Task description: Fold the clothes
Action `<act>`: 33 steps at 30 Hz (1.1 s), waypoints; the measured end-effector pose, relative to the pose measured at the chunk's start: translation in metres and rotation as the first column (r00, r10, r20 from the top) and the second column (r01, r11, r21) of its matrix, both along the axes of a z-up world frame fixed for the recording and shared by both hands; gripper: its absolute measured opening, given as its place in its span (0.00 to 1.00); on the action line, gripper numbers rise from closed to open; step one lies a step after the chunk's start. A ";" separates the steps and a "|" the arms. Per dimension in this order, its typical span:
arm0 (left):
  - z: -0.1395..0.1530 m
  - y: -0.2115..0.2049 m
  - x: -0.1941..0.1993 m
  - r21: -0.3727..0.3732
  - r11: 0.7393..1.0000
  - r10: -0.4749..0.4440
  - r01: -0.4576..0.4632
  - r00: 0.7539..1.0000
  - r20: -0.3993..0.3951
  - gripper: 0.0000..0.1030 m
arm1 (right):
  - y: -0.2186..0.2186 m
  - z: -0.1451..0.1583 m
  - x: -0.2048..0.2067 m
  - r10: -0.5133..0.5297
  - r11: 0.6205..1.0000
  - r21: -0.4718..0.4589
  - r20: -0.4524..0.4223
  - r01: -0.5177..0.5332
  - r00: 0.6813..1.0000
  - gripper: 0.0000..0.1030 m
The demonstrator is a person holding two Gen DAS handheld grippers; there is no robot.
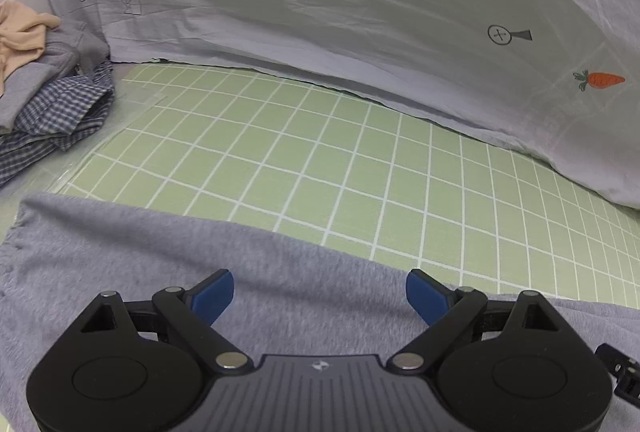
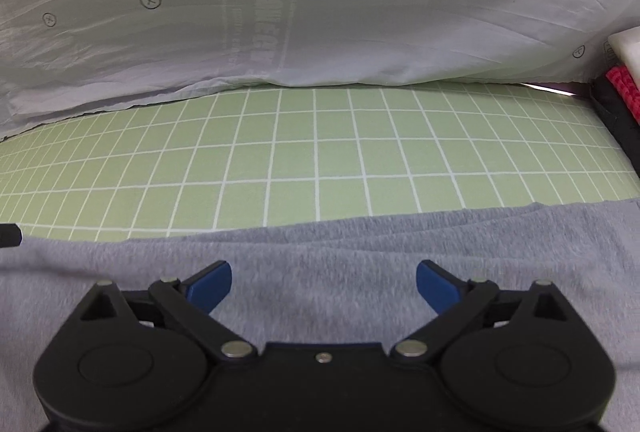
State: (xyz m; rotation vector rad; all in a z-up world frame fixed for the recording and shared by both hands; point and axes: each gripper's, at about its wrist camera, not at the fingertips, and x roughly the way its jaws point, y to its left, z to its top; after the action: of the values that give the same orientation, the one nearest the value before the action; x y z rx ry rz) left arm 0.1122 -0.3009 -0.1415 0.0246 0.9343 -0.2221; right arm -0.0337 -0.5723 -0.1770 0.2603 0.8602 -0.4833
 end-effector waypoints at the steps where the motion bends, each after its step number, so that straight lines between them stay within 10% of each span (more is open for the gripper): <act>1: 0.004 0.009 -0.008 -0.004 1.000 0.011 -0.011 1.000 0.000 0.90 | 0.009 0.002 -0.007 0.013 1.000 0.003 -0.002 -0.013 1.000 0.97; 16: -0.004 0.159 -0.103 -0.041 0.971 0.227 -0.234 0.965 -0.132 0.90 | 0.096 -0.007 -0.101 0.052 0.997 0.063 -0.122 -0.044 0.991 0.97; 33: -0.034 0.265 -0.037 -0.134 0.881 0.424 -0.453 0.884 -0.196 0.91 | 0.113 0.015 -0.110 -0.184 0.981 0.029 -0.148 0.190 0.972 0.97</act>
State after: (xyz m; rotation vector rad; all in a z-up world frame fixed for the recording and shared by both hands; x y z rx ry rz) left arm 0.0756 -0.0359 -0.1750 -0.3743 1.0527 0.1209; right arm -0.1436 -0.4591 -0.1618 0.3511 0.9933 -0.6668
